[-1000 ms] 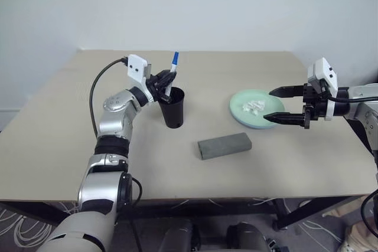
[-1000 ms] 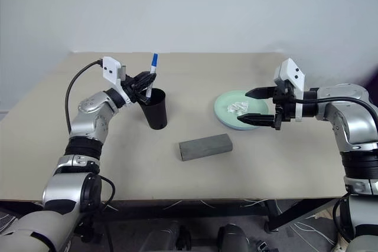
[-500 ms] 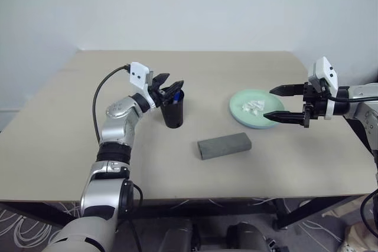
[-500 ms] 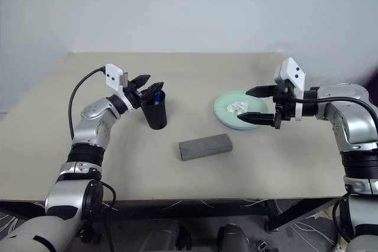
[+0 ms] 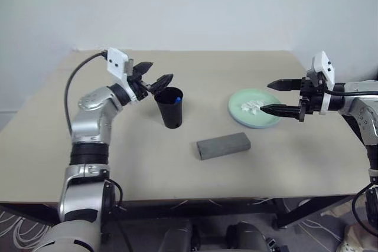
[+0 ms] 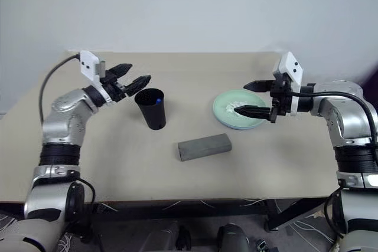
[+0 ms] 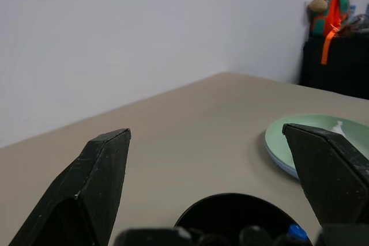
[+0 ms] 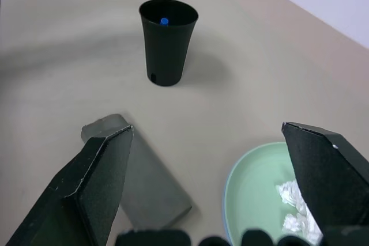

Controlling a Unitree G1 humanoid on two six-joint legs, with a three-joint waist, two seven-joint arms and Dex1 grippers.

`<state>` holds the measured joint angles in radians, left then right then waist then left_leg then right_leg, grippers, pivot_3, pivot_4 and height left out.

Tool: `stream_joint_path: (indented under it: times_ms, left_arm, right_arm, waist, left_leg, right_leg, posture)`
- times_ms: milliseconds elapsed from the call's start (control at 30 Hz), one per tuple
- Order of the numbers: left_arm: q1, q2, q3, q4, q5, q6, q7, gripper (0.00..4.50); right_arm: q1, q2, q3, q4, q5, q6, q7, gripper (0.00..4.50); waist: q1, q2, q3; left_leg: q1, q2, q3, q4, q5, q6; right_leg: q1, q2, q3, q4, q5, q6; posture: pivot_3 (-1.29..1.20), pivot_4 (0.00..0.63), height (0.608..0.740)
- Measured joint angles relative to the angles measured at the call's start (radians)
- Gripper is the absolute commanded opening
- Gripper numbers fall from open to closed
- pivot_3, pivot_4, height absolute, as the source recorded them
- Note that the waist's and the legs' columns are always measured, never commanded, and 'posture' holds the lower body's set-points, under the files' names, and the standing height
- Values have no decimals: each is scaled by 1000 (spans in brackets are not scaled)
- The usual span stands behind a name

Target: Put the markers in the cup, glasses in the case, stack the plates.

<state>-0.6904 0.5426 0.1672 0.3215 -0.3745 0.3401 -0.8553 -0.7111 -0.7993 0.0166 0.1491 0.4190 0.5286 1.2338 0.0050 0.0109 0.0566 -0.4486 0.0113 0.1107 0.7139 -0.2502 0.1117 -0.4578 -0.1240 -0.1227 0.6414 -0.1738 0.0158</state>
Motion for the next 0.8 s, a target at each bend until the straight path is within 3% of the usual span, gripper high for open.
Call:
stream_joint_path:
  times_ms: [400,800]
  left_arm:
    - [361,158,112,-383,-117,245,3,4487]
    - [567,191,211,-539,-194,334,45,4487]
  right_arm:
    - [-44,111,-4,52,-14,-10,-70,4500]
    - [144,149,-79,-94,47,66,-194,4500]
  waist:
    - [0,0,0]
    - [-1,0,0]
  left_leg:
    - [1,0,6,-7,1,-2]
    - [4,4,15,-15,4,-7]
  right_leg:
    - [-4,0,3,0,0,0]
    - [-8,1,5,-1,1,-2]
  posture:
    - [0,0,704]
    - [0,0,704]
